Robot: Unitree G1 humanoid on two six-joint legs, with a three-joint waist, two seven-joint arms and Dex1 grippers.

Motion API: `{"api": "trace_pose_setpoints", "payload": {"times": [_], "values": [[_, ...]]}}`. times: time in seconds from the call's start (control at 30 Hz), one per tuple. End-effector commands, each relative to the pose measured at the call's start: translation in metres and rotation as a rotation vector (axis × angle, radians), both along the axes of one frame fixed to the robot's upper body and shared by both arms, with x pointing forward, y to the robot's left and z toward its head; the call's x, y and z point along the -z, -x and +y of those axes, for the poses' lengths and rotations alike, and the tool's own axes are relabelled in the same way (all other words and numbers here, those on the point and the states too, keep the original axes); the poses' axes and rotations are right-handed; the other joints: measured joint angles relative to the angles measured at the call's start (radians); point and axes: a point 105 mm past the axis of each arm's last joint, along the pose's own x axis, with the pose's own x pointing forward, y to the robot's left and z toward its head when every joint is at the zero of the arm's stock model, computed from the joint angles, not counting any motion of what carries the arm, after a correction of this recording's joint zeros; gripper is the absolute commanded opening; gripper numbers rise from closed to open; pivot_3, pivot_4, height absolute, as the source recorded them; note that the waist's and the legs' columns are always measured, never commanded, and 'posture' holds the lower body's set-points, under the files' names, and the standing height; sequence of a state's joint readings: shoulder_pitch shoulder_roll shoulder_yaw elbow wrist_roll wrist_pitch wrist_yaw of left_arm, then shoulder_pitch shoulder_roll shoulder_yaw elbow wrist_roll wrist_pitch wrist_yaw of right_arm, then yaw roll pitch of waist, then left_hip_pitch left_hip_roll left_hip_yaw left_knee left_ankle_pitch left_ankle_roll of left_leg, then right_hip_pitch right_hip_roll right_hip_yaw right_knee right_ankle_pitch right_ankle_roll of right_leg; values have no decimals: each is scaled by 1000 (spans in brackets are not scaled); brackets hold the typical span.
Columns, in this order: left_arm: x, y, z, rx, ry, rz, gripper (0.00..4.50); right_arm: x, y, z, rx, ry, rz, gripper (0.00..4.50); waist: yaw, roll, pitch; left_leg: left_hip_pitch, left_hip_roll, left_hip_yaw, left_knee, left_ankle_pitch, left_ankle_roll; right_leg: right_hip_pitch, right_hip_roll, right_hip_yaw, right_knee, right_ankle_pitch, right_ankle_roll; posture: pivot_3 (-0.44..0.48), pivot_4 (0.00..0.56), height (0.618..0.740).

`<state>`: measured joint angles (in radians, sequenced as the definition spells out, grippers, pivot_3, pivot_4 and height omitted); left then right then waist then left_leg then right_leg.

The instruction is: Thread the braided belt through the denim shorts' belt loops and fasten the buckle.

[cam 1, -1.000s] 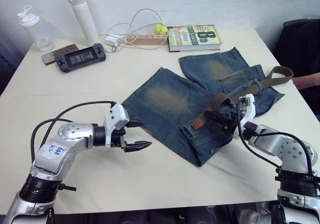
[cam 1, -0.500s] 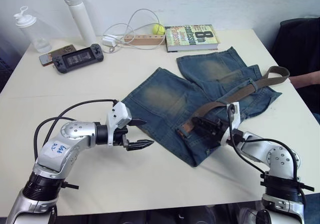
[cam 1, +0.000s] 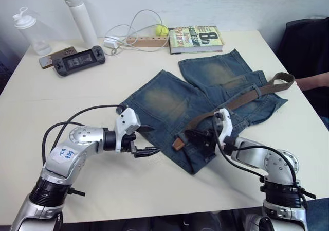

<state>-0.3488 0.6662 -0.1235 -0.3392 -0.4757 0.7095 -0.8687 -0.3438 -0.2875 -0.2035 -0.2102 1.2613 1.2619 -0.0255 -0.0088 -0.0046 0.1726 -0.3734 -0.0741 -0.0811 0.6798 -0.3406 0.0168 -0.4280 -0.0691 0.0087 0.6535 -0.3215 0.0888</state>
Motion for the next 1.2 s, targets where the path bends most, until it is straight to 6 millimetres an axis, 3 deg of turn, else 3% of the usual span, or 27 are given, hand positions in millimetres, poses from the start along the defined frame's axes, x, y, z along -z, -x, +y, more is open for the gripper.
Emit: {"api": "trace_pose_setpoints", "payload": {"times": [0.03, 0.13, 0.2, 0.27, 0.3, 0.47, 0.83, 0.97, 1.07, 1.2], "values": [[-6, 2, -7, 36, -3, -40, 4500, -16, 14, 6, -93, -16, -33, 1120, 3, 0, 0, 0, 0, 0, 0, 0, 0, 0, 0, 0, 0, 0, 0, 0, 150, 734], [-4, -4, -20, 37, -11, -149, 4500, -33, 16, -14, -116, 61, -100, 2459, 11, 1, 1, 0, -1, 0, 0, 0, 0, 0, -1, 0, 0, 0, 0, 0, 150, 734], [1, -2, -30, 80, -29, -206, 4500, -41, 21, -27, -150, 159, -145, 3589, 22, 1, 1, -1, -3, 0, 2, 0, 1, 1, -3, 0, -3, 0, 1, 0, 150, 734], [6, 1, -33, 118, -60, -244, 4500, -45, 25, -34, -182, 221, -167, 4333, 29, 1, 1, -1, -3, 0, 2, 0, 2, 2, -3, 0, -4, 1, 1, 0, 150, 734], [7, 3, -35, 137, -65, -268, 4500, -49, 29, -38, -209, 244, -182, 4437, 30, 1, 1, -1, -2, 0, 2, -1, 2, 2, -2, -1, -6, 1, 1, 0, 150, 734], [12, -2, -41, 148, -102, -452, 4500, -70, 43, -55, -292, 334, -242, 4437, 32, 1, 1, -2, -1, 1, 1, -1, 2, 1, -2, -1, -6, 1, 1, 0, 150, 734], [32, -9, -66, 143, -165, -701, 4500, -75, 24, -63, -196, 389, -297, 4437, 37, 1, 1, -2, -1, 1, 2, -1, 3, 2, -2, -1, -7, 1, 2, 0, 150, 734], [37, -15, -65, 154, -252, -828, 4500, -77, 20, -66, -175, 411, -307, 4437, 37, 1, 1, -2, -1, 1, 2, -1, 3, 2, -2, -1, -6, 1, 2, 0, 150, 734], [38, -18, -65, 126, -300, -889, 3674, -78, 20, -67, -171, 423, -313, 4500, 37, 1, 1, -2, -1, 1, 2, -1, 3, 2, -2, -1, -6, 1, 2, 0, 150, 734], [39, -22, -62, 70, -358, -921, 2150, -80, 21, -67, -173, 432, -321, 4500, 37, 1, 1, -2, -1, 1, 2, -1, 3, 2, -2, -1, -6, 1, 2, 0, 150, 734]]}}
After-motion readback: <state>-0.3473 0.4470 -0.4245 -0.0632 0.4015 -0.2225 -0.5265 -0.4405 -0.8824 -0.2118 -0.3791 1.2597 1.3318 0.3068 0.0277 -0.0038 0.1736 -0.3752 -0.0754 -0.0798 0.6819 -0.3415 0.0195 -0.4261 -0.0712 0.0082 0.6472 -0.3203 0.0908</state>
